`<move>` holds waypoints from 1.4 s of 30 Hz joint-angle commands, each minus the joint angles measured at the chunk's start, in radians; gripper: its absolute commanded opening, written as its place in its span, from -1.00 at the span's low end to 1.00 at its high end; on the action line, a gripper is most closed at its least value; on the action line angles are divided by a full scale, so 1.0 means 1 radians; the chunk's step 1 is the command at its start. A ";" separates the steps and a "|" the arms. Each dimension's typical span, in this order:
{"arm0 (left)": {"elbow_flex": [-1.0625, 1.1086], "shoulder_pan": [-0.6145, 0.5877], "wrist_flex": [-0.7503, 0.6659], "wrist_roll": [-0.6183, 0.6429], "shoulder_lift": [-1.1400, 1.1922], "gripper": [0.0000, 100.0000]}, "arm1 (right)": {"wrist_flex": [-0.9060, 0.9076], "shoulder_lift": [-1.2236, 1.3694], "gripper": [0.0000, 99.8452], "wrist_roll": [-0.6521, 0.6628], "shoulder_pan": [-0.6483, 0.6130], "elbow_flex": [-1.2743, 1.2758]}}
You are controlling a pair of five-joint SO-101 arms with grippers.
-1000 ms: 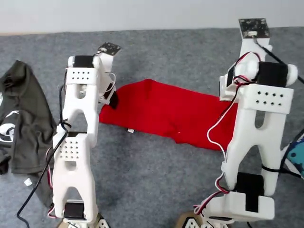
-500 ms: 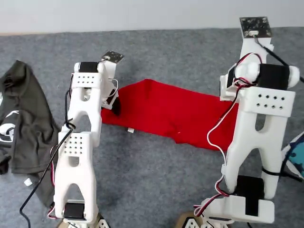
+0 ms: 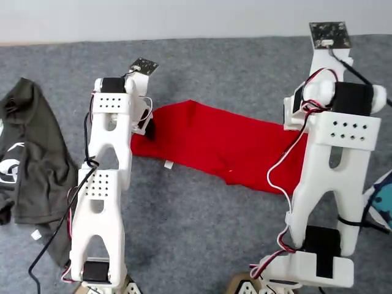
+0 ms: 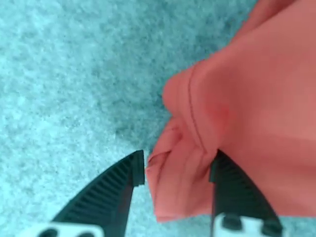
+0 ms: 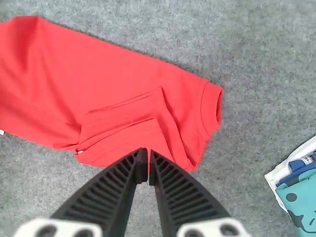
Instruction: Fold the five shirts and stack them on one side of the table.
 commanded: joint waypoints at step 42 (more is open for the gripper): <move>0.127 0.667 -0.025 0.061 -0.488 -1.00 | 0.036 -0.283 -0.98 0.184 0.605 -0.002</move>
